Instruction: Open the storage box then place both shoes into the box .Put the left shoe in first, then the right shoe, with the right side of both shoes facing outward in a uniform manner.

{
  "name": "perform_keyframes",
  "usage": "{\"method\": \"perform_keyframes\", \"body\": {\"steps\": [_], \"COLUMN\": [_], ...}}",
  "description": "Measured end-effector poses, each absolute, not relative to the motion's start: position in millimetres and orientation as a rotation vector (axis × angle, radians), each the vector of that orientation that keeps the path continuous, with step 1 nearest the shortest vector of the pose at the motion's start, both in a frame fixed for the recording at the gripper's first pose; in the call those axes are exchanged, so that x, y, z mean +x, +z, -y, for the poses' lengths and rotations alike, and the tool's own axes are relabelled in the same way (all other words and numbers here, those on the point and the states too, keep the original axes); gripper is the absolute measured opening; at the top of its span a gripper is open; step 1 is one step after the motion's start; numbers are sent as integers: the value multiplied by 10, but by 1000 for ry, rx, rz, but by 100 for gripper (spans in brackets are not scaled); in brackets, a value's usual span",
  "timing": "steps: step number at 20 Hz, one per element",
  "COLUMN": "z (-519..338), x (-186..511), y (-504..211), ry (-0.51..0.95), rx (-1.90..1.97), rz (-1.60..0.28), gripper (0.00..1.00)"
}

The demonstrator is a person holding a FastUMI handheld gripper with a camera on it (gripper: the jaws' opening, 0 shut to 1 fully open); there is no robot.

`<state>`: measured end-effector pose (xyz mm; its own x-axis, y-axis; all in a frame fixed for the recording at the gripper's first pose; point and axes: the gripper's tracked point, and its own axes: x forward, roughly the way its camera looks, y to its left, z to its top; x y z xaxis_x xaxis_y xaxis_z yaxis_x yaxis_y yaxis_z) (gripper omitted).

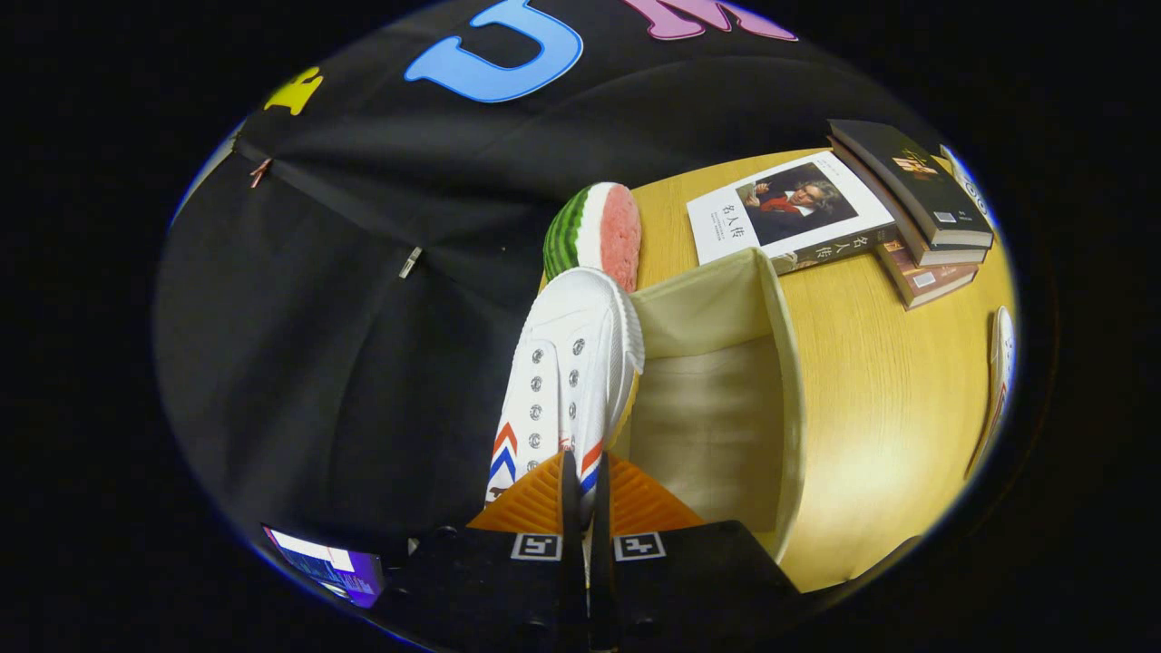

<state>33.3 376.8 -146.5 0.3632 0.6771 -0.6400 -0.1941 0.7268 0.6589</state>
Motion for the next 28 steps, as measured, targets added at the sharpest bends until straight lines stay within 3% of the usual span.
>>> {"method": "perform_keyframes", "body": {"steps": [5,6,8,9,10,17,22,28], "z": [-3760,-3822,-3774,-3674,-3627,-2195,-800,318], "x": [365,375,397,449,520,693,801,843], "y": [-1623,-1490,-1329,-1277,-1241,-805,-1132,-1453], "ry": [533,564,587,576,575,442,241,113], "rx": [515,545,521,479,447,385,324,316], "rz": [-1084,-1052,-1002,-972,-938,-766,-755,-800], "gripper": [6,15,100,94,99,99,99,99]}}
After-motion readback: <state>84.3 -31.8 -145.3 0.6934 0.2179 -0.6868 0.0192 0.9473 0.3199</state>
